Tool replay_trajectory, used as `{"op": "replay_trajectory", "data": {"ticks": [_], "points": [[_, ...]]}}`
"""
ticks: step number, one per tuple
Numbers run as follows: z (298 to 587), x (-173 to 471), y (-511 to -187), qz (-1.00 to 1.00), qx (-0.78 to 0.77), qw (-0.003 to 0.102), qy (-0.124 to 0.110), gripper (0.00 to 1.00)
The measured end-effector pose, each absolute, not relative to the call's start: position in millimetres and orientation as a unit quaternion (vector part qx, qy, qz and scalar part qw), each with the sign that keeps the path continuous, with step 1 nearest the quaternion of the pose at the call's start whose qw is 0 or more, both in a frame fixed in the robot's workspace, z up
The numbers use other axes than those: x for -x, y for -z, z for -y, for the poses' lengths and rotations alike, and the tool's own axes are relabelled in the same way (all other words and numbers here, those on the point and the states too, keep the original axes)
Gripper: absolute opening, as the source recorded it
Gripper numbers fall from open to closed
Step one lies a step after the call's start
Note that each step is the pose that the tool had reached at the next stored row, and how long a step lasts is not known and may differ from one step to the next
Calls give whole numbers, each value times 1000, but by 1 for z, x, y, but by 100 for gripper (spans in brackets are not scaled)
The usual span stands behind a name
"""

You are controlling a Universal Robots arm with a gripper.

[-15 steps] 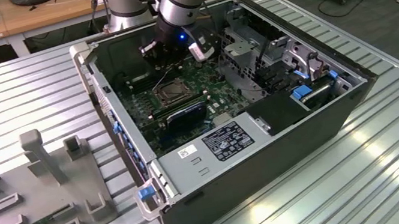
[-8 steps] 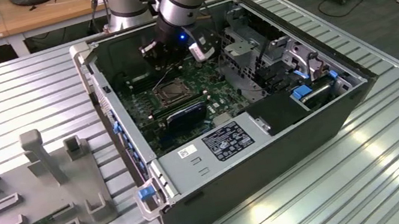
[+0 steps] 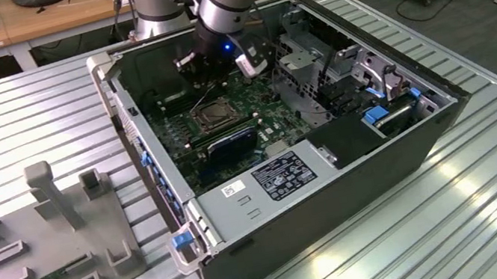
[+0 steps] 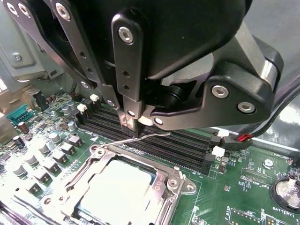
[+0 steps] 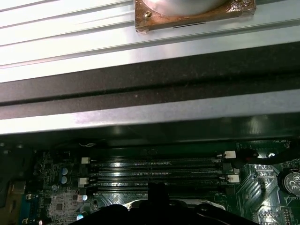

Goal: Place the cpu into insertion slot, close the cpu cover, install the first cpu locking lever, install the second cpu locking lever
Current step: 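Install the first cpu locking lever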

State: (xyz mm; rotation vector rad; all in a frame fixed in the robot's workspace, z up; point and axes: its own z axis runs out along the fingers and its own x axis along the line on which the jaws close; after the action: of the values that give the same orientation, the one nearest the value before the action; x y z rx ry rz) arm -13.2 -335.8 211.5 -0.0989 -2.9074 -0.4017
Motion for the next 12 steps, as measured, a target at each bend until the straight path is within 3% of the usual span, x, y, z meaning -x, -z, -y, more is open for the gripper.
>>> {"op": "replay_trajectory", "data": {"ticks": [12], "points": [[336, 10, -208, 985, 33, 102, 136, 11]]}}
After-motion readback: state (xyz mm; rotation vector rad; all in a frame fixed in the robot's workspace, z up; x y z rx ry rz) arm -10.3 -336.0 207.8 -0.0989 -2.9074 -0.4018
